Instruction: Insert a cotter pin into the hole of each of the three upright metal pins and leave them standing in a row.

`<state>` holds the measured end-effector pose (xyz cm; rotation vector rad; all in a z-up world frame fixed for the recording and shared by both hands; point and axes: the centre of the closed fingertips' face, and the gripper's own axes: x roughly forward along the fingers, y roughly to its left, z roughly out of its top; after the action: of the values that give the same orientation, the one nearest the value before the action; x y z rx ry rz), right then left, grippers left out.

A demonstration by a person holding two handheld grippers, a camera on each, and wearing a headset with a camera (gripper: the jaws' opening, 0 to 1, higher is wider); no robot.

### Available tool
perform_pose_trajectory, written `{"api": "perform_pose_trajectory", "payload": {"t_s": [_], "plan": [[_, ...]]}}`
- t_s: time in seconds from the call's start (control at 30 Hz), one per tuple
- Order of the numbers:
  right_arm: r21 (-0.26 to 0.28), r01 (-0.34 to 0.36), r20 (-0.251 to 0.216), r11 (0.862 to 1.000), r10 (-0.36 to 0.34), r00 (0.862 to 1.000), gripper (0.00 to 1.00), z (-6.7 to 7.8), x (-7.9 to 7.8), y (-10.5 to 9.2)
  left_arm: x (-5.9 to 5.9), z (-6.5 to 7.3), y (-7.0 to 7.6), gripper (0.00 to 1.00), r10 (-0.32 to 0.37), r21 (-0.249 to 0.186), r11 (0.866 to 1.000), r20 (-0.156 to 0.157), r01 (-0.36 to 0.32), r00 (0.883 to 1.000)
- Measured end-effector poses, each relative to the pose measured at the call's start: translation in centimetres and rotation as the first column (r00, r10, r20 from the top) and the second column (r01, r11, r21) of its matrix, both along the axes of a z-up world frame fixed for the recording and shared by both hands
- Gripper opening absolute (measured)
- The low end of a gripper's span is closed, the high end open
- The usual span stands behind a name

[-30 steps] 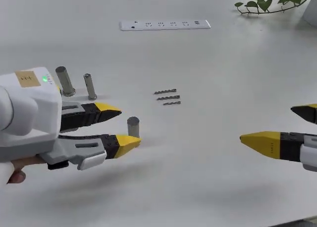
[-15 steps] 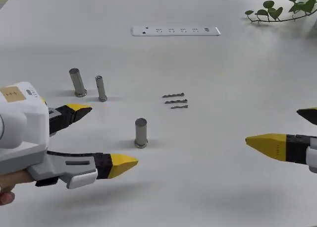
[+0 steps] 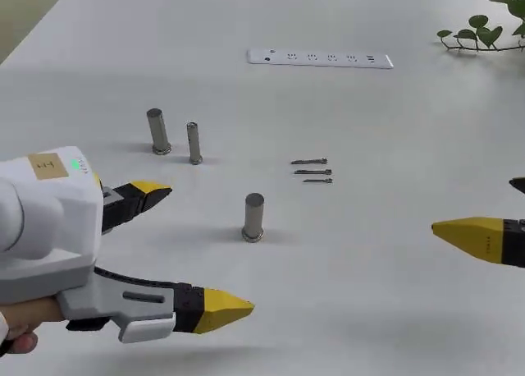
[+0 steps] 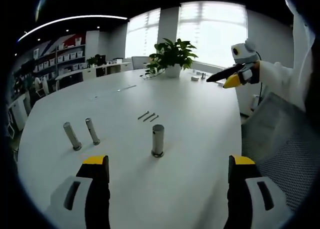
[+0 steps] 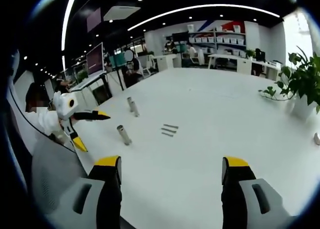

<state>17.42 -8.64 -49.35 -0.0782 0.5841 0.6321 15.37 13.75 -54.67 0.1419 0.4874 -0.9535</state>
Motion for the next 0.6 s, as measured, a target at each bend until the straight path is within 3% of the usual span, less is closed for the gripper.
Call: {"api": "perform_pose_trajectory", "payload": {"t_s": [0.17,0.3,0.37,0.4,0.5,0.6], "plan": [[-0.028,-0.098,0.067,0.995,0.1,0.993,0.68,2.0,1.5,0.7,-0.5,0.2,0.1,0.99,0.007,0.002,1.0,-0.005,-0.007,1.0],[-0.088,-0.181,0.097,0.98,0.189,0.977,0.66,3.1,3.0,1.5,-0.7,0.3,0.4,0.99,0.012,0.001,1.0,-0.007,-0.012,1.0],[-0.12,-0.206,0.102,0.971,0.218,0.971,0.65,3.2,3.5,1.7,-0.7,0.4,0.5,0.99,0.017,0.0,1.0,-0.006,-0.017,1.0],[-0.146,-0.249,0.092,0.957,0.264,0.96,0.64,3.3,3.8,2.2,-0.7,0.4,0.6,0.99,0.021,0.0,1.0,-0.006,-0.021,1.0],[-0.164,-0.271,0.09,0.949,0.288,0.953,0.5,3.5,4.8,2.8,-0.7,0.6,0.8,0.99,0.029,-0.002,1.0,-0.001,-0.029,1.0],[-0.199,-0.3,0.08,0.933,0.321,0.944,0.49,3.4,5.7,3.2,-0.8,0.8,0.8,0.99,0.037,-0.009,0.999,-0.009,-0.037,0.999]]}}
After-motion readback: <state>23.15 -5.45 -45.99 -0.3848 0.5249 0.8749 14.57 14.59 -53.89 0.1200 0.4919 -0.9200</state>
